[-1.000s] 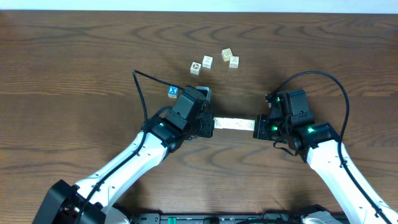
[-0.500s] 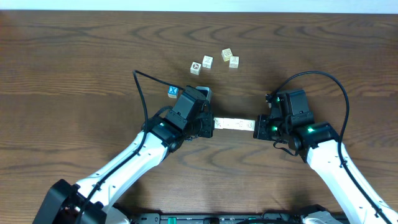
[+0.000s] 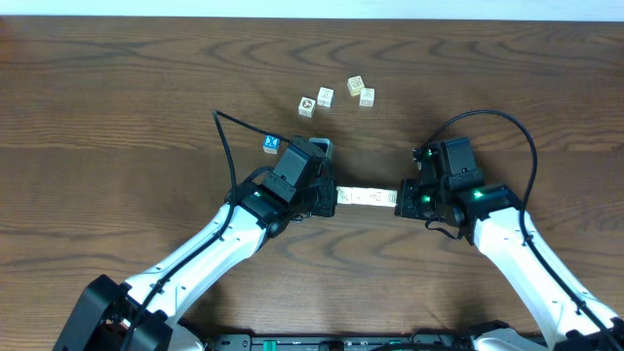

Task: Lift 4 blocks
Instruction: 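Lower the clamped block row back onto the table with both grippers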

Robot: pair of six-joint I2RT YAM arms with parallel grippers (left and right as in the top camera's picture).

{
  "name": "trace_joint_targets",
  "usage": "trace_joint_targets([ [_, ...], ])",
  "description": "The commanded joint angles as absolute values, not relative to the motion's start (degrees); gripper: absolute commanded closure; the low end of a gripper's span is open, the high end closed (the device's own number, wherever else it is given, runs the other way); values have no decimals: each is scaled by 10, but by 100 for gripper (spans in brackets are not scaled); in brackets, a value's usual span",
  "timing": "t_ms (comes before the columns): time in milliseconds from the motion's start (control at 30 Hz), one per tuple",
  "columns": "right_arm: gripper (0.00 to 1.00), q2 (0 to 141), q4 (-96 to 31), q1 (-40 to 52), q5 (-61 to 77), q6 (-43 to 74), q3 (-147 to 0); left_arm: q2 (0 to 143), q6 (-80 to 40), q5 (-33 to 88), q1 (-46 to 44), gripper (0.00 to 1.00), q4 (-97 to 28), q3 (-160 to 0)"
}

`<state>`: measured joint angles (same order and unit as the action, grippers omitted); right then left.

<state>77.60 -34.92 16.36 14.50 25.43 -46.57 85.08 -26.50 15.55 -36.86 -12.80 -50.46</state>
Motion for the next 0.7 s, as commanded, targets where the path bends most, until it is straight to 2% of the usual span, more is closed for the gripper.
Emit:
trace_joint_targets([
  [0,99,787,-337,181,208,252,-487,857,-255,213,-386,93,-119,-517],
  [667,99,790,-328,181,208,246,-487,876,-255,208,-386,93,-119,-514],
])
